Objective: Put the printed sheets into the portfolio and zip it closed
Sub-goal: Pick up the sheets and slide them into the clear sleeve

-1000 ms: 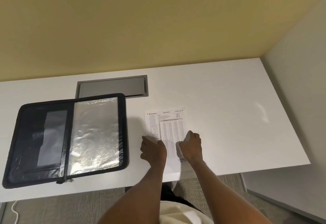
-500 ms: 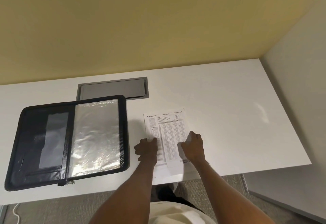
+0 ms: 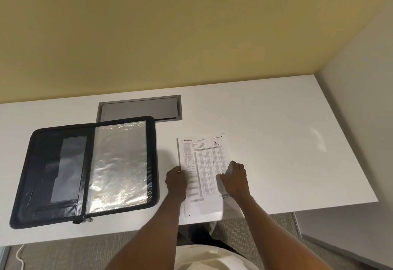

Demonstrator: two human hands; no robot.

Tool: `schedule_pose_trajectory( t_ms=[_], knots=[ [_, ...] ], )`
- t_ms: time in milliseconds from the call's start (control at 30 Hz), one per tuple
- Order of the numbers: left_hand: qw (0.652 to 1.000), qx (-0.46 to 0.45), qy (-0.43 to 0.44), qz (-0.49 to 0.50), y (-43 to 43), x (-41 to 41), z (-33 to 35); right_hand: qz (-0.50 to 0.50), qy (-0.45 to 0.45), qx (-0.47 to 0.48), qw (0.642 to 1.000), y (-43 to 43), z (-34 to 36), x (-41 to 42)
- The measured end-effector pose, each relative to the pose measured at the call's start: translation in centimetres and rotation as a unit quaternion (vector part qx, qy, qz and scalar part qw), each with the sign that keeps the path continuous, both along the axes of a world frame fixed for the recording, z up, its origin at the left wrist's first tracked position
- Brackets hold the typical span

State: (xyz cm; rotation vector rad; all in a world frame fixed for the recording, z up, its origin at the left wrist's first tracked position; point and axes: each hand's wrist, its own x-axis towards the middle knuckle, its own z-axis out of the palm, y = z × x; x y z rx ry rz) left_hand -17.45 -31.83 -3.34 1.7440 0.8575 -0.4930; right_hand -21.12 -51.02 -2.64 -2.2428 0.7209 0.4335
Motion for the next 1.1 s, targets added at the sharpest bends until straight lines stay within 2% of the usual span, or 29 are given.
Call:
schedule_pose_trajectory(
  t_ms=[133, 233, 300, 367, 433, 500, 633, 900, 1100],
  knots=[
    [0.995, -0.096, 0.009, 0.007, 1.5, 0.5, 0.5, 0.013, 0.002, 0.012, 1.000, -0.7, 0.1, 0.3],
    [0.983, -0.181, 0.019, 0.011, 3.1, 1.5, 1.3, -0.027, -0.028, 0.073, 0.997, -1.6, 0.9, 1.3],
    [0.976, -0.216, 0.010, -0.019, 4.0, 2.3, 1.9, -0.100, -0.062, 0.138, 0.983, -2.2, 2.0, 2.3],
    [0.970, -0.238, -0.001, -0.047, 4.9, 3.3, 2.5, -0.133, -0.081, 0.244, 0.957, -2.7, 3.7, 3.6],
    [0.965, -0.251, -0.015, -0.078, 5.5, 4.5, 3.5, -0.092, -0.098, 0.362, 0.922, -3.4, 5.3, 4.9],
    [0.960, -0.254, -0.034, -0.115, 5.8, 5.6, 4.5, -0.026, -0.089, 0.419, 0.903, -4.0, 6.5, 6.0],
    [0.957, -0.248, -0.067, -0.135, 6.2, 7.0, 5.6, -0.005, -0.050, 0.405, 0.913, -4.3, 7.3, 7.2],
    [0.930, -0.258, -0.134, -0.224, 5.3, 8.0, 8.3, -0.025, -0.107, 0.401, 0.910, -2.8, 7.8, 7.3],
    [0.933, -0.220, -0.204, -0.199, 4.1, 7.7, 8.6, -0.058, -0.162, 0.374, 0.911, -1.7, 8.2, 6.8]
  ],
)
